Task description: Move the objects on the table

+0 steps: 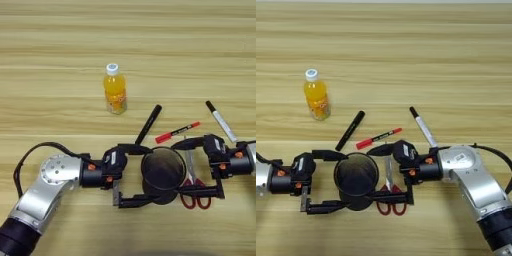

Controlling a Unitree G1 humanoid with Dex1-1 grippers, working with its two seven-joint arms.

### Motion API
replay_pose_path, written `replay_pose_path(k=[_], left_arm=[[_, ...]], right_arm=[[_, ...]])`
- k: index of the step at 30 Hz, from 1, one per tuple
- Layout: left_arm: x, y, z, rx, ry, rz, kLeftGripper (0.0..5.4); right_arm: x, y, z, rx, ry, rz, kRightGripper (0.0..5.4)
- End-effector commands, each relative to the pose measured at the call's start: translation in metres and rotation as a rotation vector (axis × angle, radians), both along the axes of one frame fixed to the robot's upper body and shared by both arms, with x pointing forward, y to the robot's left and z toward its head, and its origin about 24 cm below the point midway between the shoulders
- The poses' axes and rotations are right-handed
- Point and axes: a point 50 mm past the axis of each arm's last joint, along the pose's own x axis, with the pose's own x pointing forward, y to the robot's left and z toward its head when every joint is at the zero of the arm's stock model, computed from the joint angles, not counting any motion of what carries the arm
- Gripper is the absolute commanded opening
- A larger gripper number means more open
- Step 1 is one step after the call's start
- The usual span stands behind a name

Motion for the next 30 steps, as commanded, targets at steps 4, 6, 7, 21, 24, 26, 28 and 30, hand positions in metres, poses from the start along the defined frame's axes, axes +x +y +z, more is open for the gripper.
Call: replay_pose_path(k=[4, 6, 7, 21, 24, 26, 28, 30], left_arm=[[0.0040, -0.0037, -0.0002, 0.011, -0.014, -0.001, 5.40], [0.0047, -0.0042, -0.0007, 0.009, -0.015, 0.002, 5.40], [0.0053, -0.0048, -0.0008, 0.007, -0.016, 0.004, 5.40], [0.0072, -0.0065, 0.0002, 0.001, -0.030, 0.012, 5.40], [0.0072, -0.0063, 0.0003, 0.002, -0.031, 0.012, 5.40], [0.0071, -0.0064, 0.0002, 0.002, -0.030, 0.011, 5.40], [0.0071, -0.0064, 0.0000, 0.002, -0.029, 0.010, 5.40], [0.0071, -0.0065, -0.0002, 0.002, -0.028, 0.009, 5.40]], right_arm=[[0.0017, 0.0056, 0.0066, 0.008, -0.032, 0.028, 5.37], [0.0014, 0.0064, 0.0066, 0.010, -0.031, 0.031, 5.37], [0.0012, 0.0070, 0.0063, 0.010, -0.030, 0.032, 5.37], [-0.0019, 0.0109, 0.0019, 0.003, -0.017, 0.052, 5.18], [-0.0020, 0.0114, 0.0009, 0.001, -0.015, 0.052, 4.88], [-0.0017, 0.0115, 0.0006, 0.000, -0.016, 0.050, 4.69], [-0.0016, 0.0116, 0.0006, 0.000, -0.018, 0.049, 4.61], [-0.0015, 0.0117, 0.0009, 0.002, -0.018, 0.050, 4.53]])
